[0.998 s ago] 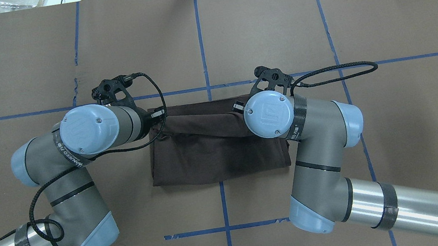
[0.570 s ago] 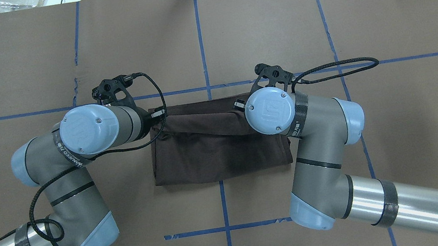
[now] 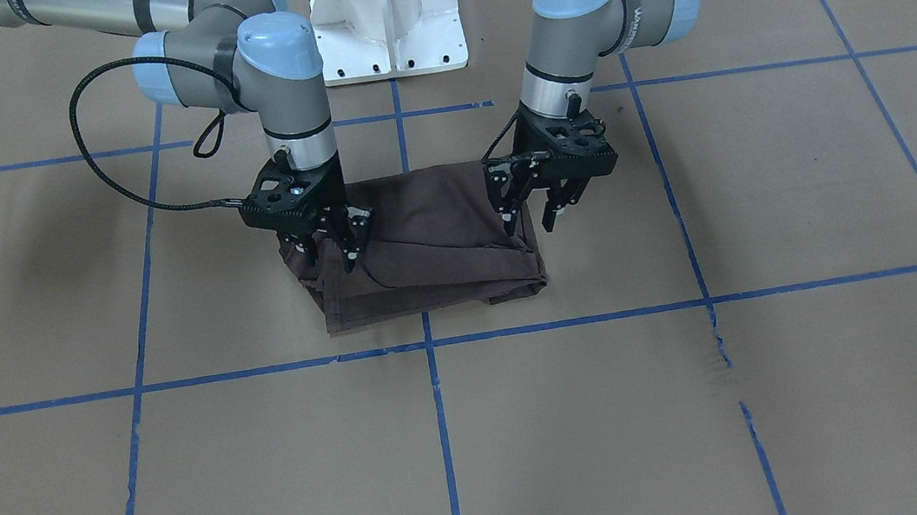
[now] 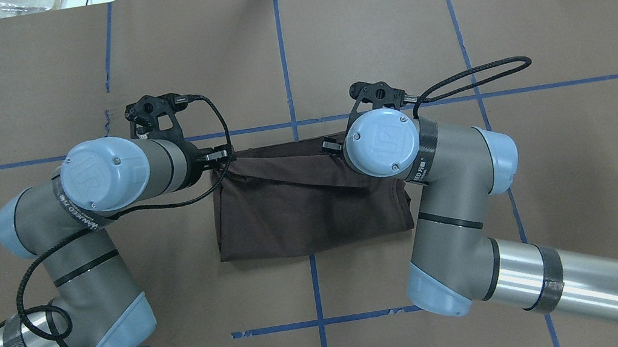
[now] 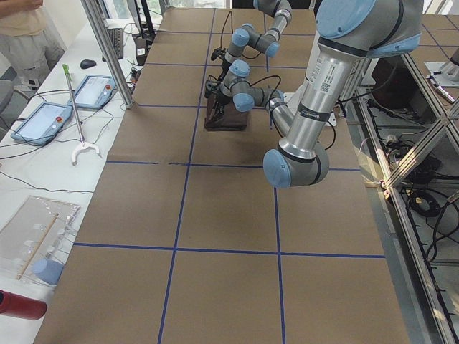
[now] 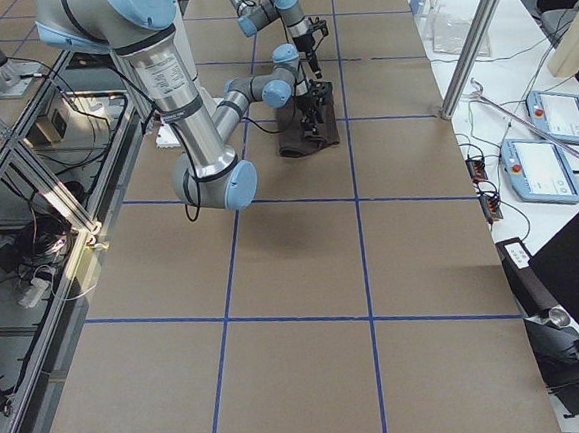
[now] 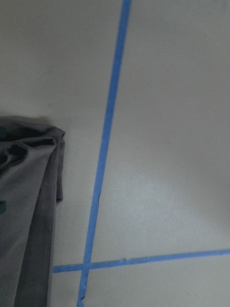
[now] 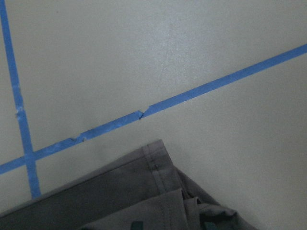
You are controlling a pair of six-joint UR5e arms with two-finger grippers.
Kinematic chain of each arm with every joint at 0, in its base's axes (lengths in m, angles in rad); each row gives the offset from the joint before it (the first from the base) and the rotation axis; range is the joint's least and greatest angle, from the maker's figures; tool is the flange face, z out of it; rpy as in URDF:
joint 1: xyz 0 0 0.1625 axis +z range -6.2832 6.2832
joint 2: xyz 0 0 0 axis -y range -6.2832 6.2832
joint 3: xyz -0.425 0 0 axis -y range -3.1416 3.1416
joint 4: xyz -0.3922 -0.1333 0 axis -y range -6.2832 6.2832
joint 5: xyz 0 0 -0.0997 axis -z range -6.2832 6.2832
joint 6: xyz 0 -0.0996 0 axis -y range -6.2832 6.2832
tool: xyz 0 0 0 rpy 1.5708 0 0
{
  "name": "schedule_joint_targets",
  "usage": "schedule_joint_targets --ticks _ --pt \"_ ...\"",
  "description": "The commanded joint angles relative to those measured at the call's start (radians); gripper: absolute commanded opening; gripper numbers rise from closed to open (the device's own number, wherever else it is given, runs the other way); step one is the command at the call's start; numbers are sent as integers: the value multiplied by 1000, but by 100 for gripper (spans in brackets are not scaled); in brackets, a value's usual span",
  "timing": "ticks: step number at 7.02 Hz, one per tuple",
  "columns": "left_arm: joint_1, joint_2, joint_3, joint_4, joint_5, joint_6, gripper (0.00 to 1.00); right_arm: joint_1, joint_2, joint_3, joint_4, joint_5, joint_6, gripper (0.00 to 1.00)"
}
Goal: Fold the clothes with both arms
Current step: 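Lay the folded edge down and release it with both grippers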
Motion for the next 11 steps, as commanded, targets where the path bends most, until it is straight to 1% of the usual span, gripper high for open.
schedule_joint_targets --ticks 1,2,3,4,5,8,11 --pt "-15 3 -7 -2 -11 50 100 -27 24 10 -6 20 -55 100" --pt "-15 3 -7 -2 -23 48 100 -66 26 1 -9 -3 -150 100" --pt "-15 3 -7 -2 -23 44 100 -93 38 -39 -10 -64 -257 100" --pt "-15 3 -7 -2 -23 44 100 -99 72 -103 -10 -80 -281 100" --pt "-13 3 -7 -2 -24 42 100 -104 77 -122 -10 -80 -282 100" --pt "-15 4 -7 -2 -24 42 100 -117 77 -125 -9 -93 -281 100" --pt "-15 4 -7 -2 -24 42 100 -133 80 -123 0 -107 -186 100"
